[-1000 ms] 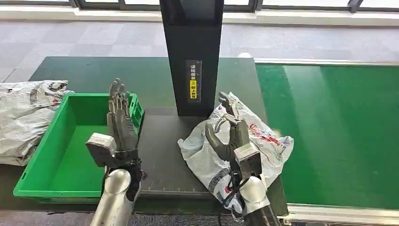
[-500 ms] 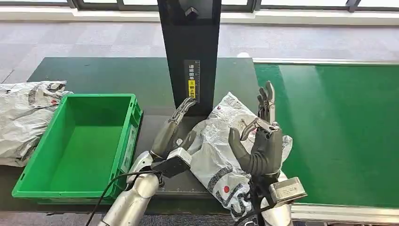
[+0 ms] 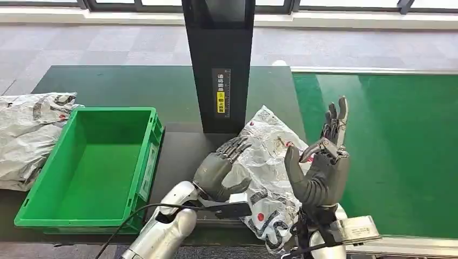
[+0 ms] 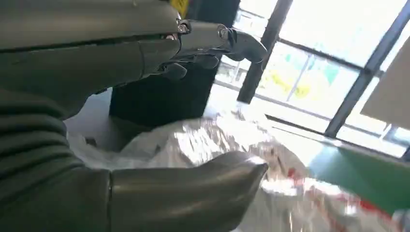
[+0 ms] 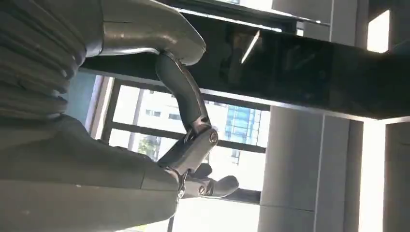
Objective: Moved the parcel from conveyor to table for the left to box.
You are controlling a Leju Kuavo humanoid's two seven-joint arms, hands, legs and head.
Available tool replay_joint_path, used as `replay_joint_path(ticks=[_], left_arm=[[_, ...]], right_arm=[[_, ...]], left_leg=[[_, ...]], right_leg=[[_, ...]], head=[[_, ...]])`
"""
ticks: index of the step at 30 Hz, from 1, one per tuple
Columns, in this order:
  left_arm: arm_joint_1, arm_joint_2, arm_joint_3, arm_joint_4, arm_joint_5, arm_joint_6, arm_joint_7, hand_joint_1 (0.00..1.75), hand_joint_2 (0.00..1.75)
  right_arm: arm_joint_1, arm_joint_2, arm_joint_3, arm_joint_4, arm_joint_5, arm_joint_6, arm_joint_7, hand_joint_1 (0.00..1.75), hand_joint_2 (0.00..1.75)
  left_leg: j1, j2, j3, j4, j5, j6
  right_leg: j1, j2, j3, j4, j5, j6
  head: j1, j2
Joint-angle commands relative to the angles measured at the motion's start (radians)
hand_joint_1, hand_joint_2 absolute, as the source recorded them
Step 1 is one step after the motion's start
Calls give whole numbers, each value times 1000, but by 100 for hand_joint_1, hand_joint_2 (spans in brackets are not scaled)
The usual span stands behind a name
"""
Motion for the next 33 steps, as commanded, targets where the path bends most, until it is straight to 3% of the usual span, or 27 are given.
replay_joint_path(ticks=[1, 7, 14, 18, 19, 20, 22, 27, 29, 33], left_arm=[[-232, -84, -260, 632, -215, -112, 154, 0, 175], [-234, -88, -275, 676, -228, -102, 149, 0, 175], [-186, -94, -296, 700, -240, -152, 158, 0, 175], [-159, -74, -278, 697, -223, -160, 162, 0, 175], [-154, -68, -275, 693, -221, -148, 159, 117, 175], [-151, -63, -272, 693, -218, -146, 153, 175, 175], [-143, -48, -255, 677, -203, -116, 132, 175, 175], [-125, -26, -202, 573, -193, 115, 133, 175, 175], [-121, -13, -179, 501, -199, 194, 137, 175, 175], [-175, -3, -172, 494, -228, 113, 116, 175, 175]], right_arm=[[-82, -38, 79, 53, 14, 23, 3, 0, 175], [-75, -47, 87, 48, 15, 8, 3, 0, 175], [-87, -37, 85, 51, 9, 21, 3, 0, 175], [-110, -28, 78, 77, 3, 51, 3, 0, 175], [-114, -29, 79, 82, -1, 53, 3, 0, 175], [-116, -29, 78, 85, -3, 55, 3, 0, 175], [-121, -27, 77, 88, -7, 54, 3, 0, 175], [-96, -35, 68, 60, -11, 54, 3, 0, 175], [-79, -40, 66, 43, -7, 48, 3, 0, 175], [-46, -64, 77, 9, -3, 15, 3, 0, 175]], left_leg=[[0, -4, 1, -1, 2, 0], [0, 3, 4, -3, 0, 0], [0, -2, 8, -3, 0, 1], [0, 2, 14, -5, -2, 3], [0, 3, 16, -6, -1, 3], [1, 1, 18, -4, -4, 3], [0, 5, 14, -6, -4, 2], [0, 2, 18, -7, -7, 2], [0, 0, 28, -6, -8, 2], [1, 0, 27, -4, -7, 2]], right_leg=[[1, -6, 3, -1, 0, -1], [1, 2, 5, -3, 1, -1], [1, -1, 11, -3, 0, 0], [1, 1, 18, -6, -2, 1], [1, 2, 19, -7, -1, 0], [1, 1, 23, -5, -4, 0], [1, 3, 23, -7, -2, -1], [1, 1, 30, -7, -5, -1], [1, -1, 32, -6, -7, 0], [2, -1, 30, -5, -7, -1]], head=[[0, 0], [0, 0], [0, 0], [0, 0], [0, 0], [0, 0], [0, 0], [0, 0], [0, 0], [0, 0]])
